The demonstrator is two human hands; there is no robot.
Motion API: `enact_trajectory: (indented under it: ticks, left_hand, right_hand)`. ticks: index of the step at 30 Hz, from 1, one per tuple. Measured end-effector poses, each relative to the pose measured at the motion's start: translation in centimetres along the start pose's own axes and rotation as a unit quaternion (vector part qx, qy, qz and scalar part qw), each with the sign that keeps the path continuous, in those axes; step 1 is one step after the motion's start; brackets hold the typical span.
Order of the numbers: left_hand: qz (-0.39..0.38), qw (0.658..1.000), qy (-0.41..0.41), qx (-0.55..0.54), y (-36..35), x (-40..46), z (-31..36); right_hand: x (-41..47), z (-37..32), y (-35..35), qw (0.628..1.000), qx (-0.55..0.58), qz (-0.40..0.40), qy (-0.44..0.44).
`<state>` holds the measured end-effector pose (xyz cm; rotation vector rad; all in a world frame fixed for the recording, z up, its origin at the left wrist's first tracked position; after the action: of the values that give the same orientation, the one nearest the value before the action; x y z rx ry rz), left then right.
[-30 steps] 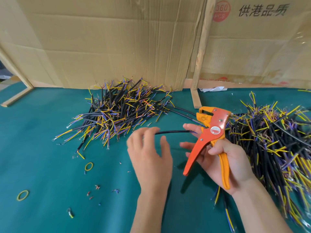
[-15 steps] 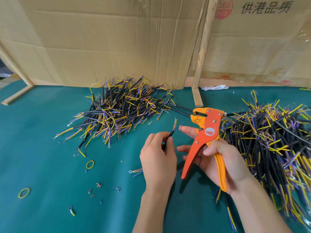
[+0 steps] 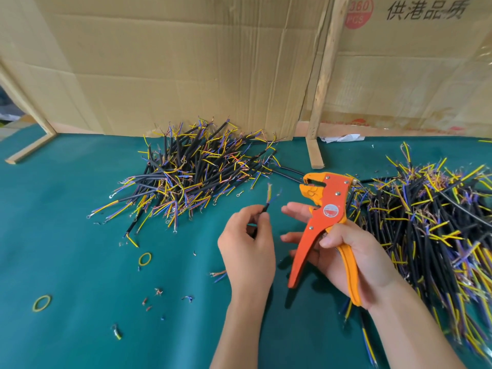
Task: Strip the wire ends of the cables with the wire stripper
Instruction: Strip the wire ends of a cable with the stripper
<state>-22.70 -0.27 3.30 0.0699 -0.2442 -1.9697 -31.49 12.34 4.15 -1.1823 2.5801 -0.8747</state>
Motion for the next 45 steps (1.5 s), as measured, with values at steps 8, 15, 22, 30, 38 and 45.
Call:
enact_trajectory:
  ticks: [8,15,22,30,38,45]
  left_hand:
    - [0.015,0.990,0.081,-0.116,1.0,0.7,-0.4]
    - [-0.014,0.991,0.087,-0.098,0.6,0.9,-0.7]
    - [-0.028,0.999,0.004,-0.016,0.4,0.4,-0.1]
    - [-0.020,1.000,-0.021,0.012,0.4,0.3,0.0]
    - [0.002,0.997,0.038,-0.067,0.9,0.7,-0.3]
    - [0.017,0.995,0.049,-0.089,1.0,0.6,-0.2]
  right_hand:
    - [-0.5,0.4,-1.1,0.993,-0.032,-0.013,-0.109]
    - [-0.4,0.4,-1.1,0.991,-0.058,-0.009,-0.117]
    - [-1.0,-0.5,-0.8,0.989,-0.039,-0.077,-0.118]
    - [-1.0,-0.1,-1.6,0.993,-0.042,-0.031,-0.106]
    - [0.1,-0.3,-0.3,0.996,0.016,0.085,-0.011]
    - [-0.3,-0.2,-0.1,0.998,0.020,-0.026,-0.062]
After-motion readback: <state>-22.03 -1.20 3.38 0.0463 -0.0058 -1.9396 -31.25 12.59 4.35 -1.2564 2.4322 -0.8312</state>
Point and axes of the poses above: each hand's wrist, its own x-axis towards the middle knuckle, its own y-axis out of the back of the hand, z = x × y, the point moved 3 cm from there along x, towards the middle knuckle, and after that the axes turned 13 degrees about y, right-handed, at the moved point
